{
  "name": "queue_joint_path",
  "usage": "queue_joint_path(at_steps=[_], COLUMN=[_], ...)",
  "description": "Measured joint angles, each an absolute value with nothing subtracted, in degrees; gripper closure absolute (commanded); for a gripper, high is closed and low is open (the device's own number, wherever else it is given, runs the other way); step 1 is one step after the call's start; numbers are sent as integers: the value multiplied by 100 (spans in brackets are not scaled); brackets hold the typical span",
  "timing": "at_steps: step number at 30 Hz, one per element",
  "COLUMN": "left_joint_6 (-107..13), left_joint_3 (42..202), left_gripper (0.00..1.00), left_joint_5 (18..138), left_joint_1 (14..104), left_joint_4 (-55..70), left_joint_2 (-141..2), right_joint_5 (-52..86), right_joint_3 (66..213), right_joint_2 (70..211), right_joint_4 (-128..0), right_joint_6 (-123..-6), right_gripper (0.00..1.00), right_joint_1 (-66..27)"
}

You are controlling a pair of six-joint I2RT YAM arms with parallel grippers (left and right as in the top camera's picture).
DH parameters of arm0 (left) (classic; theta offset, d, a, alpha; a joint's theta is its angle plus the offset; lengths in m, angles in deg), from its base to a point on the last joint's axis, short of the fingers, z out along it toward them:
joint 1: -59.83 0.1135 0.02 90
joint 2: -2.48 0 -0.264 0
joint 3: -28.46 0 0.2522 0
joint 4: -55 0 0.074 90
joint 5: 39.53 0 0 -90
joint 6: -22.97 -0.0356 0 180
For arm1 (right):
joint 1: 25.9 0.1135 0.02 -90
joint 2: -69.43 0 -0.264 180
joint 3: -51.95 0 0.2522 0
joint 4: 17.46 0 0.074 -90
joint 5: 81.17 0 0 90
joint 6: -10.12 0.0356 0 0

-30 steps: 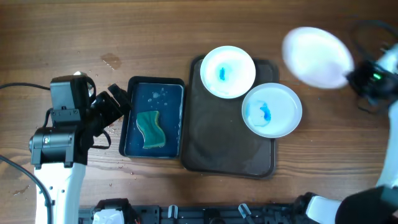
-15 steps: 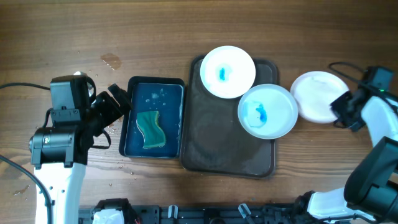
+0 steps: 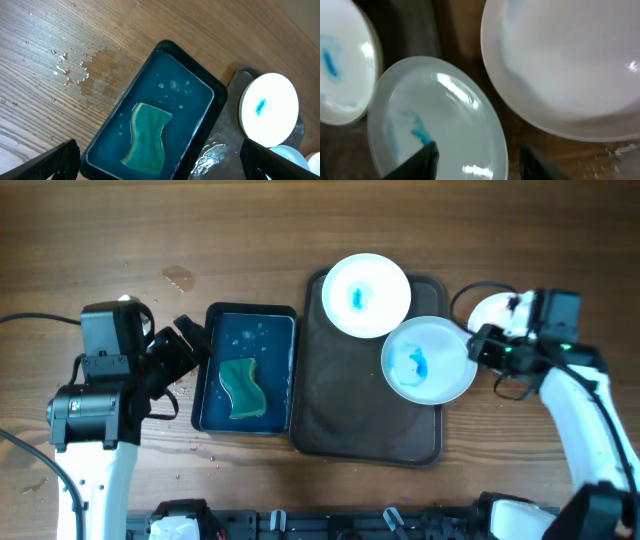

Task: Clean dirty plates on tray and stack at the side
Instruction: 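Drag the light-blue-stained plate to the tray's lower middle with the right gripper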

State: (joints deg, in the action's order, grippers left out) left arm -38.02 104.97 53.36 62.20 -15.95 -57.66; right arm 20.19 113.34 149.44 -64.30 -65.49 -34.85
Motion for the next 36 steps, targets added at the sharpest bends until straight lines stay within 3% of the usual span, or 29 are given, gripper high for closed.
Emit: queue_joint_path(at_steps=[2,3,9,13,17,21,22,23,28,29,30,33,35,36], left_joint_6=[-3802,-3802,-3802,-3802,-3802,-3802,-3802,-3800,-3841,-3850,-3832,-3382,-2984,-2899], left_joint_3=[10497,10497,10497,10497,10497,10497,10497,10497,10503,10521,10521,10344,9955,9821], left_gripper=[0,0,0,0,0,0,0,0,2,4,14,54,67,67], left_joint_5=[5336,5336,5336,5336,5336,5336,5339,5463,6333,6346,6274,5771,5498,5424], left_joint_1=[6220,6220,6220,6220,6220,6220,6220,6220,5969,5696,5436,4653,4413,4402], left_joint_4=[-1586,-1584,-1584,-1582,-1584,-1584,-1588,-1634,-1956,-2133,-2268,-2093,-1822,-1582], left_joint_2=[-5766,-5766,-5766,-5766,-5766,-5766,-5768,-5766,-5943,-6122,-6323,-7224,-8020,-8371], right_joint_5=[1929,1896,1776,1791,1898,1678,1557,1494,1448,1533,1676,1984,2084,2104], right_joint_3=[11114,11105,11157,11461,11483,10840,10716,10698,11090,11334,11623,11896,11896,11896], right_joint_2=[15348,15571,15626,14367,13821,14688,15115,15379,15180,14793,14312,13198,12973,12977], right_joint_4=[-6122,-6071,-6640,-7772,-7960,-6939,-6786,-6565,-6915,-7059,-7092,-7197,-7483,-7673], right_joint_6=[-6520,-6527,-6476,-6476,-6208,-5008,-4647,-4428,-5115,-5493,-5862,-6302,-6308,-6308], right_gripper=[60,95,96,96,96,96,89,71,68,68,69,70,70,71], right_joint_1=[-3371,-3360,-3358,-3157,-1850,-634,-569,-571,-997,-1122,-1201,-1207,-1207,-1207])
